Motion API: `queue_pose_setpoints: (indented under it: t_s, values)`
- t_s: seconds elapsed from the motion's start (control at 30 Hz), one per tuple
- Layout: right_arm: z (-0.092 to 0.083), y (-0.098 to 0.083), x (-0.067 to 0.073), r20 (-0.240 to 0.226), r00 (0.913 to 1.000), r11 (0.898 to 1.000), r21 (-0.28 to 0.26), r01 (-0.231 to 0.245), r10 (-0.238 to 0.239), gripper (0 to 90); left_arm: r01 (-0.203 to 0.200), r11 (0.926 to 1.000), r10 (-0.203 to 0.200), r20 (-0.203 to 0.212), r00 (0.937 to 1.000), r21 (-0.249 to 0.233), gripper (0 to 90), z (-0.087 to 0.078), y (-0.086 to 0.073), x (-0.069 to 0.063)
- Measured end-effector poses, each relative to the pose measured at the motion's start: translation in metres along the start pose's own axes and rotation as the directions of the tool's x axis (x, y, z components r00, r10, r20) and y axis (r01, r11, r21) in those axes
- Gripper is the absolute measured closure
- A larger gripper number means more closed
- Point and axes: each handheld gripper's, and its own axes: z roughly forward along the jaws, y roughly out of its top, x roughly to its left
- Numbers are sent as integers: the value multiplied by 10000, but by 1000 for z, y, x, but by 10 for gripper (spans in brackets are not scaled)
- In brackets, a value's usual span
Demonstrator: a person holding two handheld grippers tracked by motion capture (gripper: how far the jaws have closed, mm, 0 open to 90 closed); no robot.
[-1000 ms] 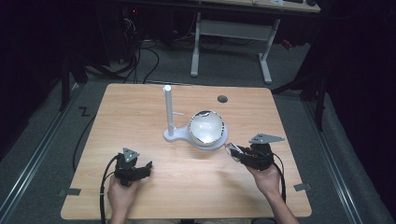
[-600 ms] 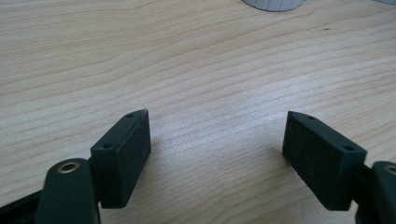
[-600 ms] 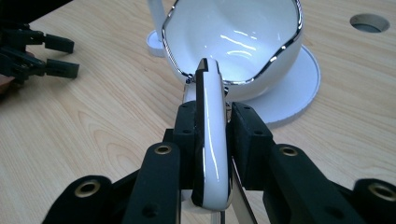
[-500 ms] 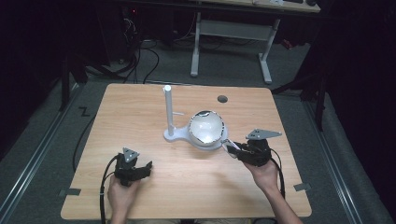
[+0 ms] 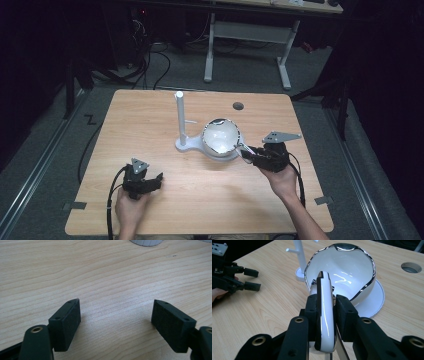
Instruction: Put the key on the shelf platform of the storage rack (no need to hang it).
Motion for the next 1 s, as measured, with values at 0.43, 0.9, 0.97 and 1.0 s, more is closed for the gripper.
queue_pose_setpoints:
  t_s: [0.43, 0.9, 0.97, 1.0]
  values:
    - [4, 13, -3, -21, 10000, 10000, 16, 54, -54, 736, 115, 9999, -115, -29, 9999, 8, 239, 0, 0, -1]
    - [9, 31, -3, 79, 9992, 9993, 24, 382, -382, 736, 151, 9999, -151, -15, 9999, 27, 238, 0, 1, 0]
    - [10, 33, -2, 66, 9988, 9989, -23, 478, -478, 736, 126, 9999, -126, 1, 9999, 33, 238, 0, 1, 0]
    - [11, 34, -2, 60, 9990, 9991, 15, 433, -433, 736, 134, 9999, -134, -1, 9999, 38, 238, 0, 1, 0]
